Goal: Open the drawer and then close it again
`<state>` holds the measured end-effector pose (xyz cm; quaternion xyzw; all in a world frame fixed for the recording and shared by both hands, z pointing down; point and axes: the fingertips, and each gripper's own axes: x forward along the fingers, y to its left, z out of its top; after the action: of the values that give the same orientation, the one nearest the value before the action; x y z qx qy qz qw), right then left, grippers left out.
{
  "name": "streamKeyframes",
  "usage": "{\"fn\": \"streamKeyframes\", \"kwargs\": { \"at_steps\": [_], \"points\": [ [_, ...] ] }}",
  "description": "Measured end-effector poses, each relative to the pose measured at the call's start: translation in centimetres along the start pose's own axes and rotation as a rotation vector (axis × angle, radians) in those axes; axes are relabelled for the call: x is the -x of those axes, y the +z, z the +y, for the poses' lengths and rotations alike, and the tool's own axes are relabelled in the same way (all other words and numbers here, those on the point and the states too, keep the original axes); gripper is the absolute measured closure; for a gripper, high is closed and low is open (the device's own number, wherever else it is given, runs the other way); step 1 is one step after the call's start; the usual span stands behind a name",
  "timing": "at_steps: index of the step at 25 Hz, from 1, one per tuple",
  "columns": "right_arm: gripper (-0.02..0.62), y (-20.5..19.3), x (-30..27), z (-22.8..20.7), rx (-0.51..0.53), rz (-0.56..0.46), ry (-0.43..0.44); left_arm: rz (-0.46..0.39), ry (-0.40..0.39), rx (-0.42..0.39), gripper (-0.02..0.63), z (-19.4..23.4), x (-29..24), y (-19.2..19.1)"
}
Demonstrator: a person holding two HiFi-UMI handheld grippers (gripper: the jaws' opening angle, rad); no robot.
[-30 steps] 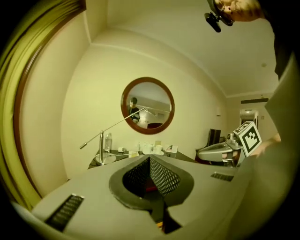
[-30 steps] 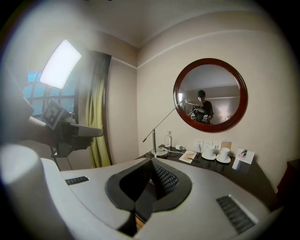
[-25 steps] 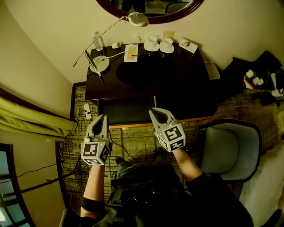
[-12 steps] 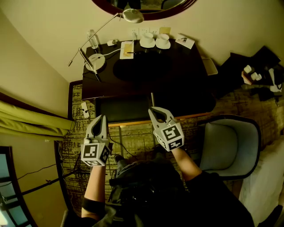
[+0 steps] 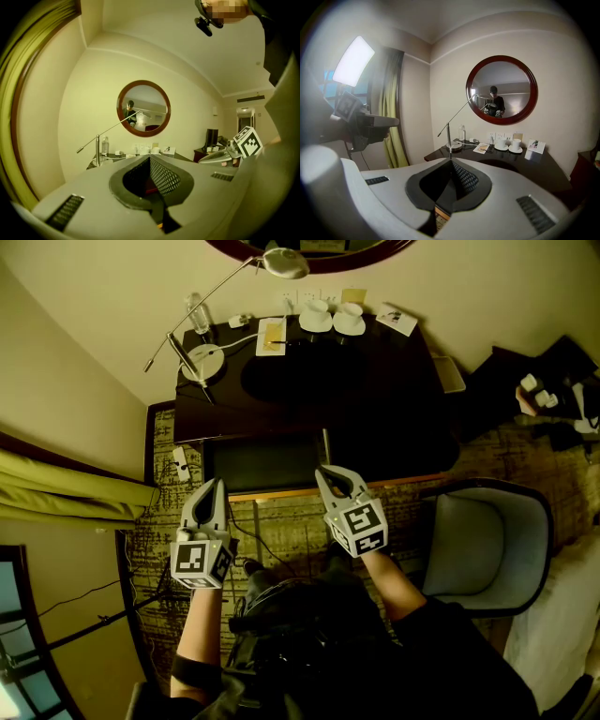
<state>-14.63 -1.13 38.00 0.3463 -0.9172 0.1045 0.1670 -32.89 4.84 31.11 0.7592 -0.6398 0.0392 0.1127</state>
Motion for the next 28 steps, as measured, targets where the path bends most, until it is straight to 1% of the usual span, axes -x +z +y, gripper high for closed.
{"fn": "streamKeyframes", "kwargs": {
  "at_steps": [5,7,10,14,17,20,23,28],
  "points": [
    [0.595,-3.4,-0.7,0.5,-0.152,0.02,-0.001,0.013,-0.035,-0.049,0.606,0.3,-0.3,-1.1],
    [0.595,-5.2,-1.0,0.8,-0.241,0.026,-0.005,0.018,-0.044,-0.042,0.606,0.0,-0.8,-1.1],
    [0.595,-9.0,-1.5,1.4,-0.42,0.039,-0.021,0.031,-0.064,-0.036,0.606,-0.3,-1.5,-1.5],
    [0.595,-14.1,-2.6,2.4,-0.705,0.004,-0.014,0.051,-0.122,-0.077,0.606,-0.7,-2.9,-3.2],
    [0.595,-18.3,-3.9,2.9,-0.858,-0.011,-0.034,0.056,-0.169,-0.108,0.606,-0.9,-3.8,-5.0],
    [0.595,-22.0,-5.1,2.7,-0.991,-0.041,-0.068,0.086,-0.22,-0.141,0.606,-1.3,-4.6,-7.8],
    [0.595,-25.2,-6.8,2.3,-1.074,-0.077,-0.111,0.119,-0.266,-0.161,0.606,-1.4,-5.5,-11.3],
    [0.595,-29.8,-9.8,2.4,-1.157,-0.126,-0.144,0.161,-0.31,-0.159,0.606,-1.1,-7.3,-17.0]
  ]
}}
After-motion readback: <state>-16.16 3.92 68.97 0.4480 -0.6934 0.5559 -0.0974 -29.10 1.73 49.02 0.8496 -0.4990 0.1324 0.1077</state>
